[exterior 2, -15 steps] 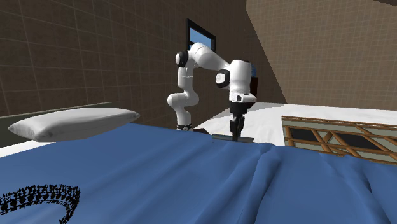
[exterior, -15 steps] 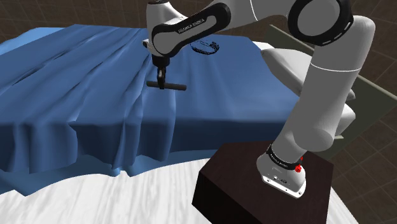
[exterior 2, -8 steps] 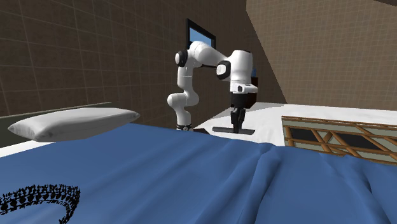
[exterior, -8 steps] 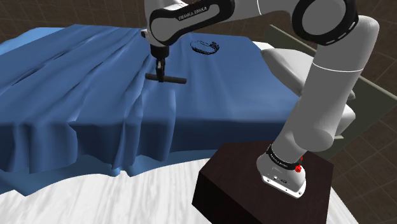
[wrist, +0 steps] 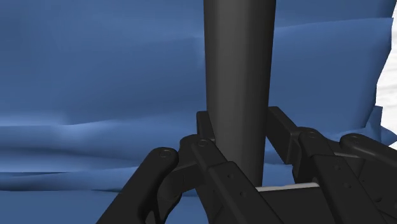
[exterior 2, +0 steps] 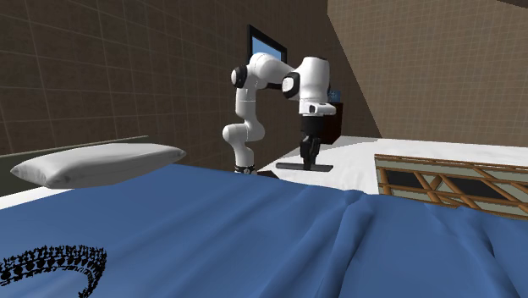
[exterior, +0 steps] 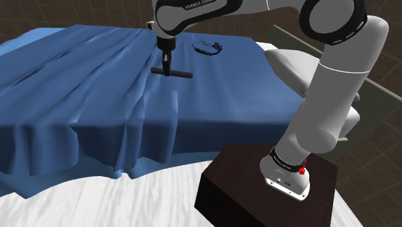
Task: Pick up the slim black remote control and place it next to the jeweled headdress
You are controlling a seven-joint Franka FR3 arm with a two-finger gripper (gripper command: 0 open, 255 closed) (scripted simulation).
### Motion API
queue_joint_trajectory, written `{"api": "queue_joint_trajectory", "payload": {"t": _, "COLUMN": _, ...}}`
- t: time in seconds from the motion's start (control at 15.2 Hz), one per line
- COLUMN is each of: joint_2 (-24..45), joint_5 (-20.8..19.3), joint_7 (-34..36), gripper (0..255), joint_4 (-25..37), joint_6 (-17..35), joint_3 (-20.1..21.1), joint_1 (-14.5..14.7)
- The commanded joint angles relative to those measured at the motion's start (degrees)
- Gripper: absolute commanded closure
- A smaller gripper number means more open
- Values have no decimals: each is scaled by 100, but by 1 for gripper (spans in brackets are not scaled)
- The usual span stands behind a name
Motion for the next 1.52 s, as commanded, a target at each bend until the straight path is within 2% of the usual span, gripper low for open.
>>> {"api": "queue_joint_trajectory", "payload": {"t": 0.0, "joint_2": -6, "joint_5": 36, "joint_7": -270, "gripper": 255, "joint_4": 31, "joint_6": -20, "joint_3": -99, "joint_1": -153}}
{"api": "queue_joint_trajectory", "payload": {"t": 0.73, "joint_2": 297, "joint_5": 257, "joint_7": -1719, "gripper": 255, "joint_4": 425, "joint_6": -37, "joint_3": -626, "joint_1": -1003}}
{"api": "queue_joint_trajectory", "payload": {"t": 1.12, "joint_2": 728, "joint_5": 425, "joint_7": -2486, "gripper": 255, "joint_4": 1020, "joint_6": -178, "joint_3": -863, "joint_1": -1491}}
{"api": "queue_joint_trajectory", "payload": {"t": 1.45, "joint_2": 1241, "joint_5": 591, "joint_7": -3091, "gripper": 255, "joint_4": 1762, "joint_6": -398, "joint_3": -1013, "joint_1": -1928}}
